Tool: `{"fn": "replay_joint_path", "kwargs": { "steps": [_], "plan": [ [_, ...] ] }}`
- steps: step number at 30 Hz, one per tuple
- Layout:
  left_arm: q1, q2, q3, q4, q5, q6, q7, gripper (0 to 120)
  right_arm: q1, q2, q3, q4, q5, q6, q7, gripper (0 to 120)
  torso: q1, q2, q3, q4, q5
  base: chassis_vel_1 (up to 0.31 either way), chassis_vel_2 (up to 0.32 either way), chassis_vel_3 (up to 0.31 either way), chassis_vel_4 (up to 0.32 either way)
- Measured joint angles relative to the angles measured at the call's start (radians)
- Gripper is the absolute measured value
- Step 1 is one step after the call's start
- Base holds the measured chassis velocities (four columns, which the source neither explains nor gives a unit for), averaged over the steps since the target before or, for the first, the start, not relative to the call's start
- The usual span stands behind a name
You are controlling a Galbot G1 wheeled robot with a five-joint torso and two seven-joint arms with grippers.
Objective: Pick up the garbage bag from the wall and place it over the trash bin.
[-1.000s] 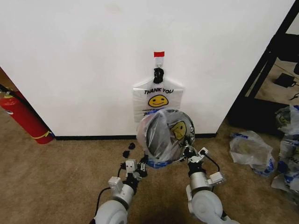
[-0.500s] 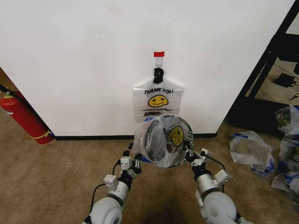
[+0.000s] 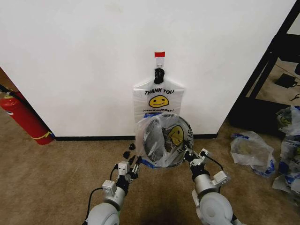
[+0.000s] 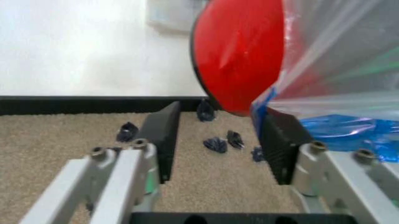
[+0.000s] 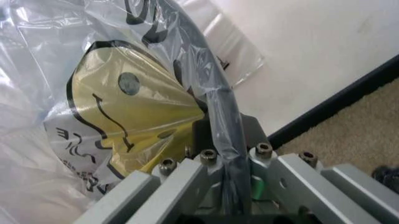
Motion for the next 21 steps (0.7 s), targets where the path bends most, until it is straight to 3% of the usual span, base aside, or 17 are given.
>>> {"fn": "replay_joint_path", "kwargs": {
  "steps": [6, 10, 12, 16, 20, 21],
  "plan": [
    [0.028, 0.015, -0.014, -0.042, 0.003, -0.003, -0.031, 65, 0.011, 0.020, -0.003, -0.029, -0.065, 0.057, 0.037, 0, 0.000, 0.000, 0.000, 0.0000, 0.0004, 0.000, 0.000, 0.000, 0.000],
    [0.038, 0.028, -0.024, -0.053, 0.014, -0.002, -0.055, 84, 0.009, 0.027, -0.006, -0.023, -0.048, 0.059, 0.060, 0, 0.000, 0.000, 0.000, 0.0000, 0.0002, 0.000, 0.000, 0.000, 0.000],
    [0.037, 0.028, -0.024, -0.051, 0.015, -0.002, -0.058, 85, 0.009, 0.029, -0.007, -0.021, -0.041, 0.059, 0.064, 0, 0.000, 0.000, 0.000, 0.0000, 0.0002, 0.000, 0.000, 0.000, 0.000],
    [0.033, 0.018, -0.019, -0.038, 0.015, 0.001, -0.059, 101, 0.008, 0.033, -0.007, -0.006, 0.005, 0.049, 0.080, 0, 0.000, 0.000, 0.000, 0.0000, 0.0002, 0.000, 0.000, 0.000, 0.000],
    [0.034, 0.010, -0.017, -0.032, -0.003, 0.000, 0.020, 108, 0.005, 0.033, -0.008, -0.001, 0.018, 0.042, 0.074, 0, 0.000, 0.000, 0.000, -0.0001, 0.0001, 0.000, 0.000, 0.000, 0.000],
    [0.042, 0.013, -0.021, -0.035, -0.012, -0.002, 0.086, 110, 0.008, 0.033, -0.007, -0.009, 0.009, 0.047, 0.070, 0, 0.000, 0.000, 0.000, -0.0001, 0.0000, 0.000, 0.000, 0.000, 0.000]
  ]
}}
